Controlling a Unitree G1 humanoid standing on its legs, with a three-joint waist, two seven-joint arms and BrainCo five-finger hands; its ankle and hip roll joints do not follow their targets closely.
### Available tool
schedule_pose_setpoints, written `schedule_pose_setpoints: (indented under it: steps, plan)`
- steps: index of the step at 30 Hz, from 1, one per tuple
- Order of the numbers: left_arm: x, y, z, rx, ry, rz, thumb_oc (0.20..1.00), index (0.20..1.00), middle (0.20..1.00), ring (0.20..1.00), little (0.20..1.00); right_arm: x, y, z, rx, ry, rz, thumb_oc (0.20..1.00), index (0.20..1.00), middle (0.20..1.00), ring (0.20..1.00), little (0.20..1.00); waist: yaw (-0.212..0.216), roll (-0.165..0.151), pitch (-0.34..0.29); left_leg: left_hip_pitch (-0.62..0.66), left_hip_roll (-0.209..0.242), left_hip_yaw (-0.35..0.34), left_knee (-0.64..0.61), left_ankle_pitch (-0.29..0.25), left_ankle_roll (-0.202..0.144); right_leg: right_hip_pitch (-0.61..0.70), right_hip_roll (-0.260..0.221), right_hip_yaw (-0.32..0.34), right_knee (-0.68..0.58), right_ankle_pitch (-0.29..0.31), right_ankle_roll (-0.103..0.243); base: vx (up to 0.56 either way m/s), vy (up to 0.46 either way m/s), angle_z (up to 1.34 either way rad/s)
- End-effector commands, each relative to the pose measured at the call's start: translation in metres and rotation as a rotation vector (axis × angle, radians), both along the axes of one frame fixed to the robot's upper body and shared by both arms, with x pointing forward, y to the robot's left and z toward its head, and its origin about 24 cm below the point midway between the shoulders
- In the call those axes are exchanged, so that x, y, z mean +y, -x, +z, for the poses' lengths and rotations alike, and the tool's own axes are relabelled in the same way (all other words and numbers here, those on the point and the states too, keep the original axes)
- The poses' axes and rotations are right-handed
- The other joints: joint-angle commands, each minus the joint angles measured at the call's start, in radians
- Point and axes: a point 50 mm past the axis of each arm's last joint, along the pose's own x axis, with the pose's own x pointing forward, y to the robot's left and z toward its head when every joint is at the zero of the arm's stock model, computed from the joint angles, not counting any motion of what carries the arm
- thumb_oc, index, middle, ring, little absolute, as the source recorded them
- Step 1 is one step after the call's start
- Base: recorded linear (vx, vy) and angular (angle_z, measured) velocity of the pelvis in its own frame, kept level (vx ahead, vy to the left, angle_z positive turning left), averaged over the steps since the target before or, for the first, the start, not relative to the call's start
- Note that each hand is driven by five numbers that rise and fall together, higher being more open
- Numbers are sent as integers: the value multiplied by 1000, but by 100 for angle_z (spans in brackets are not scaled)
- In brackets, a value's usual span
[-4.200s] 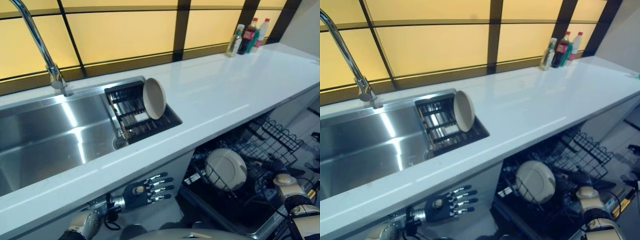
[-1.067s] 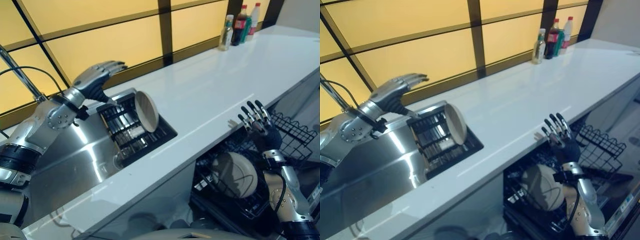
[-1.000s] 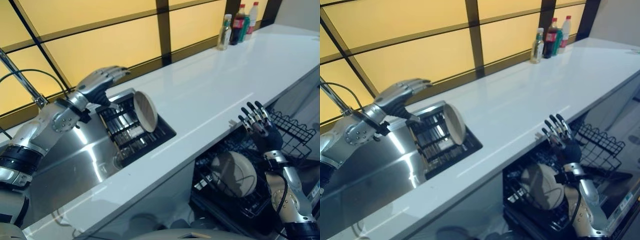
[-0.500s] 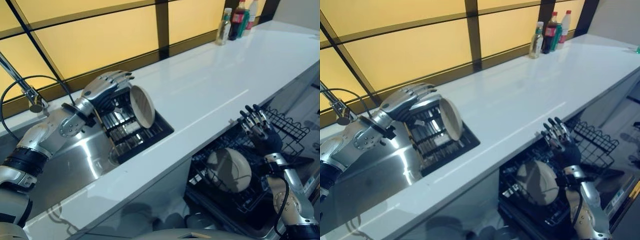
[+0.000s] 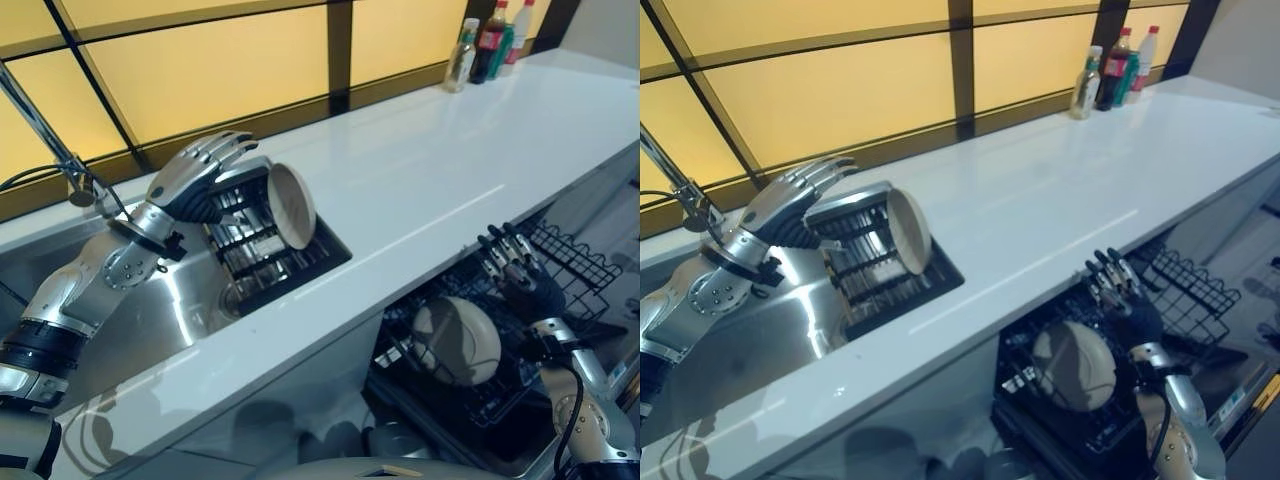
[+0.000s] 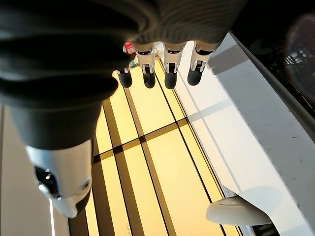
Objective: Pick up plates and place into dishwasher.
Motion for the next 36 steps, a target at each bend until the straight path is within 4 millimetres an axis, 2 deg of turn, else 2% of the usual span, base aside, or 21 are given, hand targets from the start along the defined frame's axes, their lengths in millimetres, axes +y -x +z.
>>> schedule_pose_setpoints:
  steps: [1, 7, 13, 28, 32, 36]
  plan:
    - [4, 3, 42, -164, 94, -9, 1000, 1000, 1000, 1000, 1000, 0, -7, 35, -166, 3, 8, 1000, 1000, 1000, 1000, 1000, 6, -6, 4, -105, 68, 58, 113, -9, 19, -121, 31, 62, 2, 60, 61, -138, -18, 26]
    - [1, -1, 51, -163, 146, -27, 1000, 1000, 1000, 1000, 1000, 6, -10, 40, -192, 11, 12, 1000, 1000, 1000, 1000, 1000, 9, -7, 37, -146, 79, 50, 138, 7, 7, -145, 28, 58, 13, 66, 57, -57, -7, 9]
    - [-2, -1, 50, -184, 76, -4, 1000, 1000, 1000, 1000, 1000, 4, -10, 40, -193, 19, 13, 1000, 1000, 1000, 1000, 1000, 10, -14, 46, -151, 91, 48, 143, 18, -5, -136, 22, 53, 4, 70, 56, 0, -7, 3]
    - [14, -31, 72, -223, -414, 220, 1000, 1000, 1000, 1000, 1000, -16, -2, 36, -112, 78, 42, 1000, 1000, 1000, 1000, 1000, -45, 0, 37, -128, 116, 59, 156, 28, -24, -111, 7, 58, 13, 66, 65, 77, -11, -1]
    - [11, -38, 75, -230, -411, 229, 1000, 1000, 1000, 1000, 1000, -16, -1, 33, -107, 71, 44, 1000, 1000, 1000, 1000, 1000, -54, -1, 42, -131, 121, 60, 160, 29, -27, -114, 7, 57, 18, 65, 67, 8, -6, 0]
    - [2, -44, 64, -203, -415, 207, 1000, 1000, 1000, 1000, 1000, -14, -1, 30, -104, 73, 43, 1000, 1000, 1000, 1000, 1000, -63, -4, 47, -134, 123, 63, 171, 28, -28, -114, 5, 55, 25, 64, 67, 23, -10, 0]
